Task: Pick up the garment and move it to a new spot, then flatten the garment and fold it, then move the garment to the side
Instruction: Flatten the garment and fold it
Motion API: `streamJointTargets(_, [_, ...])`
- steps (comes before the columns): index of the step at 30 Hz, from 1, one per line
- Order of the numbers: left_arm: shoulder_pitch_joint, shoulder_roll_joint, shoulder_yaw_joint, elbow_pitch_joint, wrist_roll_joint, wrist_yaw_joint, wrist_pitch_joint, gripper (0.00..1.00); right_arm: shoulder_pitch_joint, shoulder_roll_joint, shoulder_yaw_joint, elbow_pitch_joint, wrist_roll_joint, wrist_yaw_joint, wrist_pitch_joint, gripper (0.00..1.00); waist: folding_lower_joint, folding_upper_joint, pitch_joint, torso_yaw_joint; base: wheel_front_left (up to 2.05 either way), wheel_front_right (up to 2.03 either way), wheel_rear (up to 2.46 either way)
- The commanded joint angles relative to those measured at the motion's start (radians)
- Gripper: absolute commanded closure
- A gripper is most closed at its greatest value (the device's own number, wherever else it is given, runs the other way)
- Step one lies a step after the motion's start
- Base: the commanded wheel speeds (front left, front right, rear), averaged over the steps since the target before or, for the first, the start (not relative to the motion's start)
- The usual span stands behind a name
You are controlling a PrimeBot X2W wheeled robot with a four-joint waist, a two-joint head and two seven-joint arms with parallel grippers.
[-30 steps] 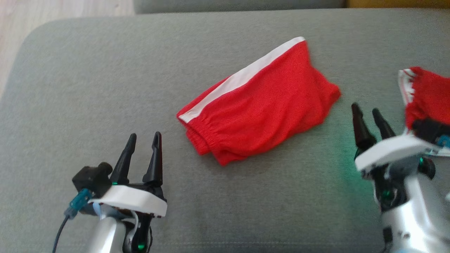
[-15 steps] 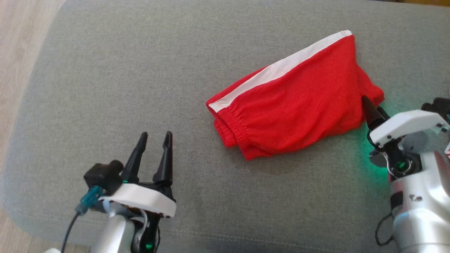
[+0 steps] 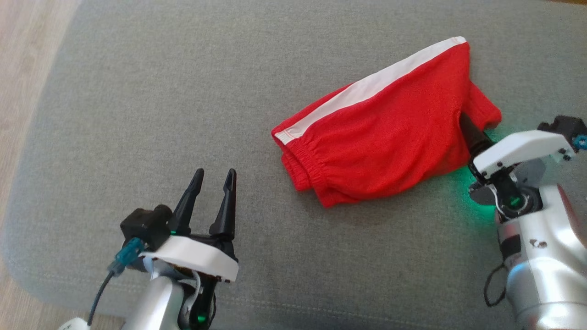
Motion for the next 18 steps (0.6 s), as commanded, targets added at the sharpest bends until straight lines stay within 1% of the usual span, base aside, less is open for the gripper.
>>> streamJointTargets(1, [-0.040, 0.003, 0.022, -0.034, 0.004, 0.005, -0.012, 0.00, -0.043, 0.019, 0.034, 0.001, 0.009, 0.002, -0.006, 0.00, 0.0000, 0.0000, 0.009, 0.004, 0.00, 0.00, 0.00])
streamJointTargets(12, [-0.060, 0.003, 0.000, -0.034, -0.011, 0.009, -0.012, 0.00, -0.142, 0.018, 0.052, 0.092, 0.003, 0.002, -0.047, 0.00, 0.0000, 0.0000, 0.047, 0.035, 0.00, 0.00, 0.00])
streamJointTargets(18, [-0.063, 0.003, 0.004, -0.031, -0.015, 0.012, -0.012, 0.00, -0.166, 0.018, 0.065, 0.115, 0.004, 0.002, -0.069, 0.00, 0.0000, 0.0000, 0.049, 0.033, 0.00, 0.00, 0.00])
